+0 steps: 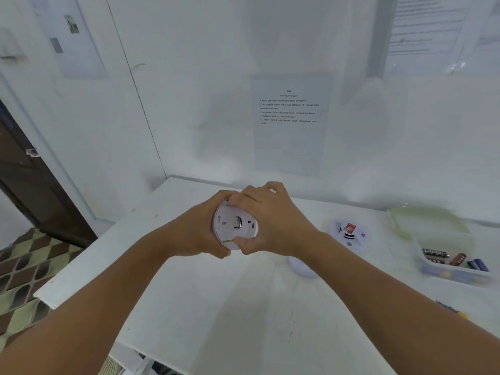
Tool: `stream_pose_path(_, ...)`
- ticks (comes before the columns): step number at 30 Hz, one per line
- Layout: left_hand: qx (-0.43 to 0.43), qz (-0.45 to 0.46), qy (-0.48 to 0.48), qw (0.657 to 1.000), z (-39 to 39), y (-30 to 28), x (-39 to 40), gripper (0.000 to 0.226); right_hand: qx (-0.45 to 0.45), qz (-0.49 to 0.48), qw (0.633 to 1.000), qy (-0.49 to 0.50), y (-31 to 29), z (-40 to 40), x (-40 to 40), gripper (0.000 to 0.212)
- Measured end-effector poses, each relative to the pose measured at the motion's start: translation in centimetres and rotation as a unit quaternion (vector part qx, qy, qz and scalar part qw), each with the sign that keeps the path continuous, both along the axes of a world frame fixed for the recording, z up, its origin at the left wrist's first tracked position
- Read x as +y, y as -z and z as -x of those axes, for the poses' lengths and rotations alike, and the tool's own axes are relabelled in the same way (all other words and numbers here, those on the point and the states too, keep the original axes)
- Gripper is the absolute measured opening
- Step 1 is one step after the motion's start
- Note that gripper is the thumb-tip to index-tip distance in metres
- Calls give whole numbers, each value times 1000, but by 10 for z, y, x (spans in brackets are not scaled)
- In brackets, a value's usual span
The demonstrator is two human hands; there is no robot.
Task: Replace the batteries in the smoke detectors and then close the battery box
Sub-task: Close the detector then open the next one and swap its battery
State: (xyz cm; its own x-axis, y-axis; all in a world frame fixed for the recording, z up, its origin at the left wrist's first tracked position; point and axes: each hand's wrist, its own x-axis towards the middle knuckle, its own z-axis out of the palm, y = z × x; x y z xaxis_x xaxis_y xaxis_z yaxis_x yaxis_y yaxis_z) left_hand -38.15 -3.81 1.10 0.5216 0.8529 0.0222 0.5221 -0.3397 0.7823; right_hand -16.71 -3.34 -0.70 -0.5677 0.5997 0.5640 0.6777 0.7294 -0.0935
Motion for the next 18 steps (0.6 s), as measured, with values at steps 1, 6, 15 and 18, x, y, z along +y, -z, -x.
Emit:
stream_pose_path(1, 4, 5, 3, 1000, 0, -1, 0, 93, -5, -7, 1000, -2, 0, 0, 0, 69)
stream_pose_path(6, 12, 27, 13, 999, -1, 1, 0, 89, -43, -1, 999, -17, -2, -1, -1, 70)
stream_pose_path(15, 0, 56, 12, 998, 3, 4, -1, 89, 3, 38, 998, -43, 7, -3, -3, 70)
stream_pose_path(18, -25, 64, -9, 998, 12, 8, -1, 92, 121, 67, 990, -39, 10, -5, -6, 65)
